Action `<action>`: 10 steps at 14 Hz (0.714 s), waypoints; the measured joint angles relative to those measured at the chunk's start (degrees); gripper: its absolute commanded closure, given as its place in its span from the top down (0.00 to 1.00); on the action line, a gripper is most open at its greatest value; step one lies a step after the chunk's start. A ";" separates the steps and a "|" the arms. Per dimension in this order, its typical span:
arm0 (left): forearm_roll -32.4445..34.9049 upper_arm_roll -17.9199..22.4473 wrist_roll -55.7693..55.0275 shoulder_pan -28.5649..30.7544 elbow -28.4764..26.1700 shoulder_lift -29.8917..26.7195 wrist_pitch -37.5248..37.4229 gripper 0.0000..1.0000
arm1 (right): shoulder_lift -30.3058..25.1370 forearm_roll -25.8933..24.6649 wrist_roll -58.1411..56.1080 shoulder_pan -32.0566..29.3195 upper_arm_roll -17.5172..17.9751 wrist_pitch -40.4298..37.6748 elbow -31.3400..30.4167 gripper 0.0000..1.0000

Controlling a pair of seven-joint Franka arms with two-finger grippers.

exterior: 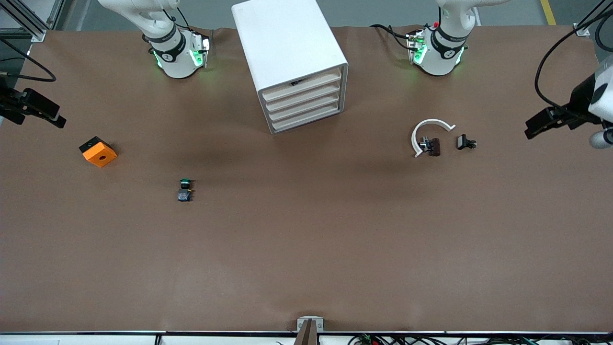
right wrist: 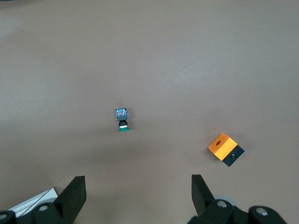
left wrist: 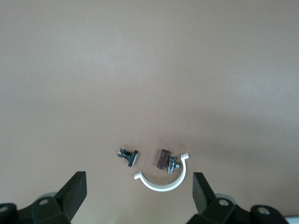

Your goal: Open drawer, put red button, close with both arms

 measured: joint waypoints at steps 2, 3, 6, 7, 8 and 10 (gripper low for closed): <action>-0.53 0.04 0.01 -0.70 -3.16 -2.93 -0.24 1.00 | 0.00 0.00 0.00 0.00 0.00 0.00 0.00 1.00; -1.39 0.04 0.04 -1.00 -3.98 -3.77 -0.67 1.00 | 0.00 0.00 0.00 0.00 0.00 0.00 0.00 1.00; -2.99 0.13 2.72 -1.09 -4.67 -4.82 -1.01 1.00 | 0.00 0.00 -0.02 0.00 0.01 0.00 0.00 1.00; -3.02 0.19 3.77 -1.08 -4.69 -4.95 -1.01 1.00 | 0.00 0.00 -0.02 0.00 0.01 0.00 0.00 1.00; -3.02 0.21 4.29 -1.08 -4.69 -5.01 -1.01 1.00 | 0.00 0.00 -0.02 0.00 0.01 0.00 0.00 1.00; -3.02 0.21 4.37 -1.08 -4.67 -5.04 -1.01 1.00 | 0.00 0.00 -0.03 0.00 0.02 0.00 0.00 1.00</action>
